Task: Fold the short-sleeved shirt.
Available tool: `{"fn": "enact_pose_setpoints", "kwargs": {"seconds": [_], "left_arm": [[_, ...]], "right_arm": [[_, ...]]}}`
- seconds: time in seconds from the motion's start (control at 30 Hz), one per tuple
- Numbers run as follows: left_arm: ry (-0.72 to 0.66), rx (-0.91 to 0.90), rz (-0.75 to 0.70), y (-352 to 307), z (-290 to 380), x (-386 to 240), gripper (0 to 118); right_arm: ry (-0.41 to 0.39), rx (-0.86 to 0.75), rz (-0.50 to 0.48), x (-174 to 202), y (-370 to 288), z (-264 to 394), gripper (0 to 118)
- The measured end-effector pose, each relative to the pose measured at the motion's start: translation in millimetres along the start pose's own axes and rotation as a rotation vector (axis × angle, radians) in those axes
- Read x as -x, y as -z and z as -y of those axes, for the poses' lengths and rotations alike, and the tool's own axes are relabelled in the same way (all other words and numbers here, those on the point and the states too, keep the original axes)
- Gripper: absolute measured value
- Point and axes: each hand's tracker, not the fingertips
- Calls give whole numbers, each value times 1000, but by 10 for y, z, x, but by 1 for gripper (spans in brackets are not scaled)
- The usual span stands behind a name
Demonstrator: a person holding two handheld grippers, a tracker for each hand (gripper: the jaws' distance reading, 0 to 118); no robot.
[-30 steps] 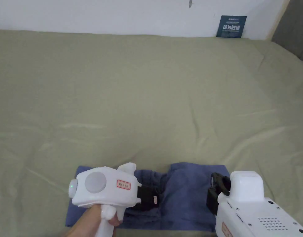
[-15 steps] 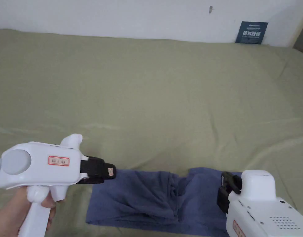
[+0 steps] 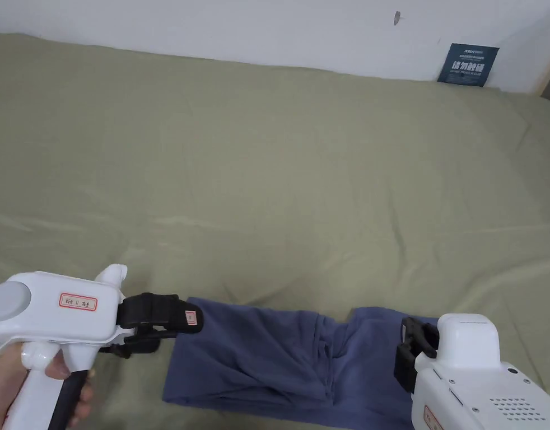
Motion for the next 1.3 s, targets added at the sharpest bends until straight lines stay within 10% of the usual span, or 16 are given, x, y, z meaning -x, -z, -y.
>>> {"fn": "enact_pose_setpoints", "kwargs": {"seconds": [0.23,0.3,0.37,0.97,1.3], "left_arm": [[-179,37,213,364,-53,134,102],[-135,45,119,503,-35,51,73],[-92,37,-54,586,35,-13,11],[-93,-432,-356,-1714,346,-210,10],[148,-282,-367,-877,185,-1165,10]], "right_arm": [[8,8,11,-36,2,-18,1],[13,7,12,-41,-4,-26,1],[9,3,15,-46,-28,-45,1],[-18,-110,-61,63,-41,-392,1],[-22,-100,-88,140,-111,-295,1]]}}
